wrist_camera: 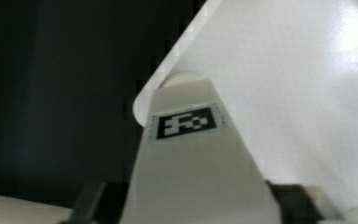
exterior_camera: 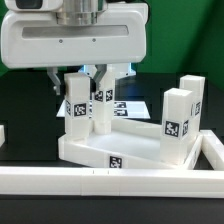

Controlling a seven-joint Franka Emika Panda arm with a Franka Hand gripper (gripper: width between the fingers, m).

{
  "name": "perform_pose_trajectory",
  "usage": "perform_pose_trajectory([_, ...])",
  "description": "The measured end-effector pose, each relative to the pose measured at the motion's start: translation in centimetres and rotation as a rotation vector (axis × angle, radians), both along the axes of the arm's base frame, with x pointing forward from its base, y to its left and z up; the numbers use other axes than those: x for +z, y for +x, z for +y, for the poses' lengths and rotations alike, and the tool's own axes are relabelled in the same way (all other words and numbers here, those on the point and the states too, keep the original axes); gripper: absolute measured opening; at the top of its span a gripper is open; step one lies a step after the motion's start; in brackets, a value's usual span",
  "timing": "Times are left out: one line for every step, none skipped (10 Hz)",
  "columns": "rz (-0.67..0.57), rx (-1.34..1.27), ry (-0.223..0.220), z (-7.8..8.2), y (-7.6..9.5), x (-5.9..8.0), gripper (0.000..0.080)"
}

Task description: Assemble desk

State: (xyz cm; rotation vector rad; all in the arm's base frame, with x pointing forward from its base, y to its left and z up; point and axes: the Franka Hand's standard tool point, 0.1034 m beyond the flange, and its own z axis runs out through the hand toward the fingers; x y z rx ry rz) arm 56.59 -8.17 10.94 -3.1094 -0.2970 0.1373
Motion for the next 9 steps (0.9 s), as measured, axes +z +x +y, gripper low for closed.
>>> perform_pose_trajectory([0.0,-0.008,-0.001,0.0,0.0,0.0,0.0288])
perform_pose_trajectory([0.0,-0.026,-0.002,-0.01,0.0,0.0,0.0288])
perform_pose_trajectory([0.0,-0.036,-0.003,-0.01,0.0,0.0,0.0288])
perform_pose_trajectory([0.0,-0.071,-0.006,-0.01,0.0,0.0,0.0288])
perform_pose_trajectory([0.001,-0.192,-0.013,-0.09,-0.03,0.01,0.0288])
perform_pose_trajectory([0.003,-0.289,-0.018,-0.3,-0.1,-0.01,0.0288])
perform_pose_trajectory([0.001,-0.397,-0.02,-0.43,-0.14,-0.03,0.0289])
perform_pose_trajectory([-0.001,-0.493,-0.027,-0.47,-0.17,-0.06,0.0289])
perform_pose_trajectory([-0.009,-0.569,-0.034,-0.51,-0.2,-0.09,0.0289])
